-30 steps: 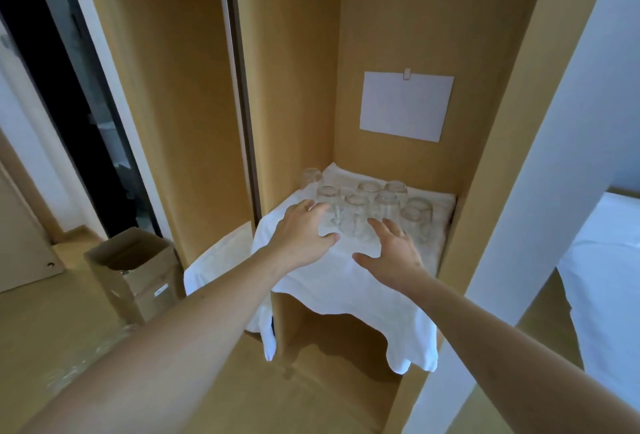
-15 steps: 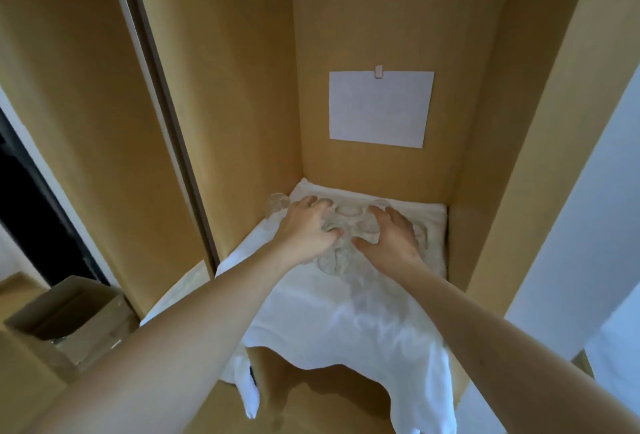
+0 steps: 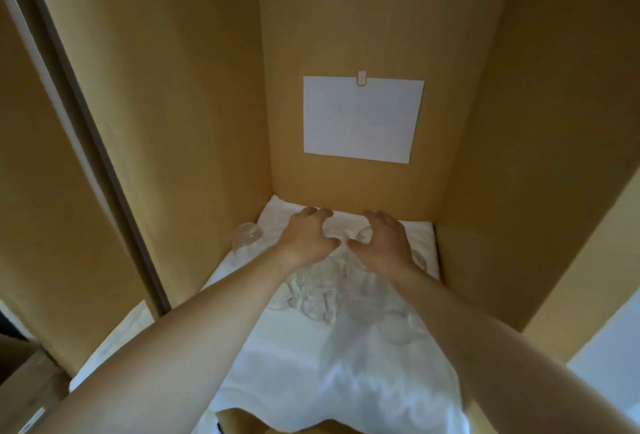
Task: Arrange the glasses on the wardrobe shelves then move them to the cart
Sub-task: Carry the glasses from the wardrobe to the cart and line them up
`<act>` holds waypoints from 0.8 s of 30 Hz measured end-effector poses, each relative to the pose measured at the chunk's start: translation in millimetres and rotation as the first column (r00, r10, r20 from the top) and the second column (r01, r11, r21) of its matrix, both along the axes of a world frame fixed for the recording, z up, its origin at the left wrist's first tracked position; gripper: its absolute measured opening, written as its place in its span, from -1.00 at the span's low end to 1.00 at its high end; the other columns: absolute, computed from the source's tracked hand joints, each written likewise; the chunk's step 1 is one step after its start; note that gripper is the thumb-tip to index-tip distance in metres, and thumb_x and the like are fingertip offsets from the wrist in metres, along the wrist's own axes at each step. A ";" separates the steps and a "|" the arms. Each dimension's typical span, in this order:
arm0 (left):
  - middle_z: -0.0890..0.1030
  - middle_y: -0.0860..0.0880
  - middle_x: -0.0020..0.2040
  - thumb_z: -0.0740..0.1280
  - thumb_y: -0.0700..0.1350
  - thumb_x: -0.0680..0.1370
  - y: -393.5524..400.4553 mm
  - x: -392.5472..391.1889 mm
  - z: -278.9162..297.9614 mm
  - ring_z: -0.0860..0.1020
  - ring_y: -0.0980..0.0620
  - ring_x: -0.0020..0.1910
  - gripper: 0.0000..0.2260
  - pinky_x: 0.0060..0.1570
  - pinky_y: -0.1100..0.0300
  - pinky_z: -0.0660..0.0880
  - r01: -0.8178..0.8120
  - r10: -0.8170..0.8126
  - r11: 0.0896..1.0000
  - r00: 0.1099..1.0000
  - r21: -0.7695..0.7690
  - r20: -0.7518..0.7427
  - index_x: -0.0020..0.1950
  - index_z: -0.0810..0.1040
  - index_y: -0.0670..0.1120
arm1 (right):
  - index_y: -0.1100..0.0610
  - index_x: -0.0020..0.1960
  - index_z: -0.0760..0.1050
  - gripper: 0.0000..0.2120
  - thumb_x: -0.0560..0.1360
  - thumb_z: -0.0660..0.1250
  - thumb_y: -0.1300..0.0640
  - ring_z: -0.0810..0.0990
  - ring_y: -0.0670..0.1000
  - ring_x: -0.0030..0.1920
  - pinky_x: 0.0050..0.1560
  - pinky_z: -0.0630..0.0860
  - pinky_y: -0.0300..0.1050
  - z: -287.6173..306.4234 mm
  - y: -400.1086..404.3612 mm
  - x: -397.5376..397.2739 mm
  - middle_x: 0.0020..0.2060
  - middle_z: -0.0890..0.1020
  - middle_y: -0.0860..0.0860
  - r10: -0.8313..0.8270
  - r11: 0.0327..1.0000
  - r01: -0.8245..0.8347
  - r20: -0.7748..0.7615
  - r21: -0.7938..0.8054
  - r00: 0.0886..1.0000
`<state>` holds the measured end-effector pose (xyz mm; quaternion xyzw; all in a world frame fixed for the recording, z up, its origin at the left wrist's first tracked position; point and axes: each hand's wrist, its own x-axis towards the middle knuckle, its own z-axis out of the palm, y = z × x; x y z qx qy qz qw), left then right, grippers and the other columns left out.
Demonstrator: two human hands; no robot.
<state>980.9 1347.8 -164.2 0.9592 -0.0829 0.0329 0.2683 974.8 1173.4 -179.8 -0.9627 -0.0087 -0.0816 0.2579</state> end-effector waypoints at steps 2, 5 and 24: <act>0.37 -0.13 0.52 0.46 0.08 0.51 0.4 14.4 -3.7 0.37 -0.12 0.48 -0.35 0.42 0.10 0.35 0.046 -0.046 0.999 0.998 0.014 -0.053 0.55 0.36 -0.03 | 0.05 0.54 0.33 -0.30 0.50 0.41 -0.19 0.34 0.13 0.48 0.46 0.30 0.01 -0.6 1.2 12.0 0.47 0.42 0.06 -0.025 1.000 0.025 -0.020 -0.017 0.999; 0.38 -0.15 0.49 0.47 0.07 0.50 -0.2 35.3 -7.9 0.40 -0.14 0.44 -0.34 0.39 0.11 0.37 0.123 -0.116 0.991 0.987 0.056 -0.111 0.56 0.35 -0.01 | 0.05 0.54 0.34 -0.29 0.49 0.44 -0.17 0.38 0.12 0.46 0.45 0.34 -0.01 -2.8 1.6 27.5 0.46 0.43 0.06 -0.049 0.998 0.044 -0.098 -0.051 0.994; 0.43 -0.08 0.42 0.60 -0.05 0.35 -25.9 122.1 -53.7 0.47 -0.09 0.36 -0.18 0.25 0.06 0.52 0.406 -0.307 0.895 0.862 0.187 -0.403 0.55 0.34 0.03 | -0.02 0.42 0.39 -0.23 0.29 0.63 0.15 0.55 0.14 0.24 0.14 0.58 -0.04 -33.7 -5.6 90.9 0.28 0.46 0.08 -0.112 0.994 0.101 -0.425 -0.047 0.898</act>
